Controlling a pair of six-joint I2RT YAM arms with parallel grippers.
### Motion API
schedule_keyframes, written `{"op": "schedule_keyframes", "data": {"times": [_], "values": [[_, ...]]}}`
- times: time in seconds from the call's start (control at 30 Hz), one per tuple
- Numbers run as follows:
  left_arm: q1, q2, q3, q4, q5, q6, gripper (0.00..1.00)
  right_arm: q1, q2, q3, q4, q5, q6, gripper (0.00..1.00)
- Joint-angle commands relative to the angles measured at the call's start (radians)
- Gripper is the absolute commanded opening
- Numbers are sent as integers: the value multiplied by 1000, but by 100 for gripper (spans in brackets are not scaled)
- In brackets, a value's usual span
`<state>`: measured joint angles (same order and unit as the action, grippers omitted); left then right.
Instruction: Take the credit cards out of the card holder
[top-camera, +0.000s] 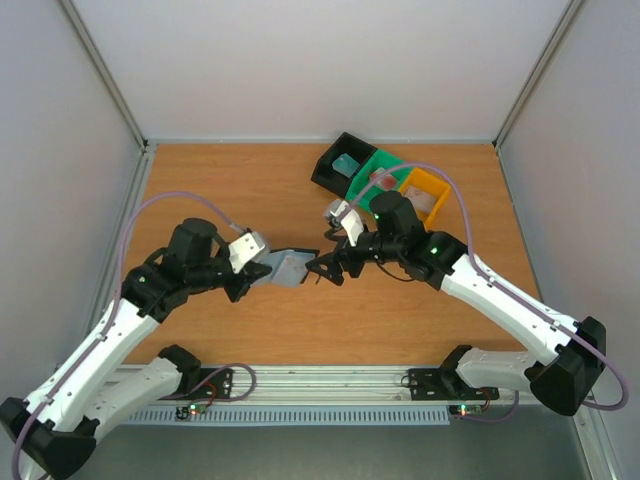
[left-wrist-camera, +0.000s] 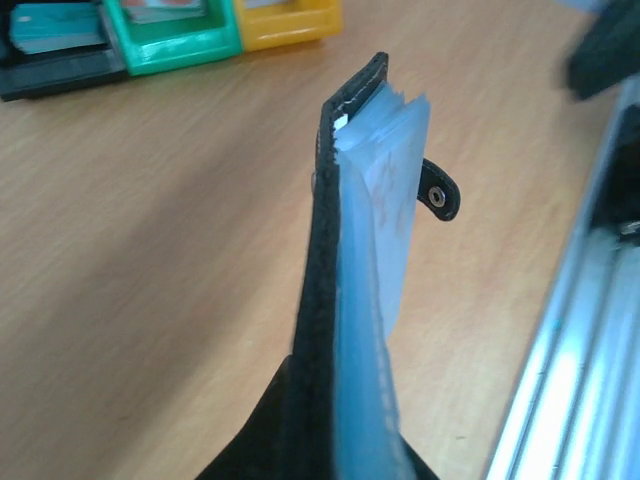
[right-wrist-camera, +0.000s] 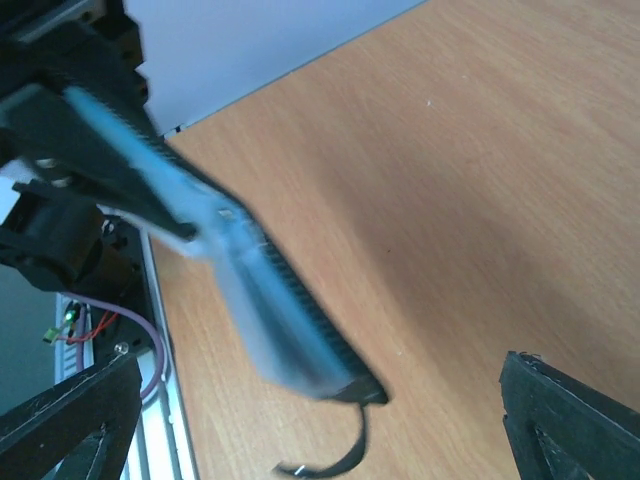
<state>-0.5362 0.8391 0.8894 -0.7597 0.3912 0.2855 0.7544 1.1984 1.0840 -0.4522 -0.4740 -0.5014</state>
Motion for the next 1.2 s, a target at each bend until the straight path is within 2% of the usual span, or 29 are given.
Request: {"op": "schedule_keyframes", "data": {"times": [0.0,0.17,0.3,0.33,0.43,0.6,0.63,0.67,0.7,0.73,0.77,0.8,0.83,0.9,0.97,1.03,1.1,1.17], "values": [[5,-54,20,61,227,-118,0,-42,5,-34,56,-74,23,99],[5,-83,-6,149,358,-203,0,-50,41,-21,59,-300,-5,98],[7,-83,-15,173,371,-240,0,-49,38,-23,38,-390,-30,87],[7,-85,-17,178,376,-242,0,-49,33,-26,38,-405,-34,79],[9,-94,-25,189,385,-242,0,-50,22,-27,31,-446,-45,47],[21,-107,-39,212,389,-257,0,-51,-1,-15,-8,-483,-78,7],[24,-108,-43,219,387,-269,0,-52,-4,-10,-20,-489,-84,2],[26,-106,-46,227,375,-273,2,-53,-8,-8,-29,-495,-88,1],[28,-107,-50,235,348,-304,12,-55,-12,-8,-32,-498,-89,1],[29,-106,-55,239,297,-335,32,-58,-19,-9,-31,-495,-82,1],[32,-108,-58,242,235,-351,46,-62,-27,-12,-30,-487,-74,1],[35,-109,-61,242,173,-365,57,-69,-32,-14,-25,-467,-57,1],[39,-108,-64,243,111,-371,61,-77,-34,-17,-19,-436,-35,1],[48,-110,-67,250,11,-363,64,-107,-29,-18,-15,-375,20,1],[54,-114,-69,263,-16,-342,65,-128,-10,-9,-24,-301,80,1],[56,-124,-67,278,-17,-331,65,-138,17,26,-64,-174,145,1],[57,-131,-62,291,2,-320,65,-138,58,84,-154,24,198,1],[58,-140,-62,311,42,-303,63,-138,100,136,-229,105,238,1]]}}
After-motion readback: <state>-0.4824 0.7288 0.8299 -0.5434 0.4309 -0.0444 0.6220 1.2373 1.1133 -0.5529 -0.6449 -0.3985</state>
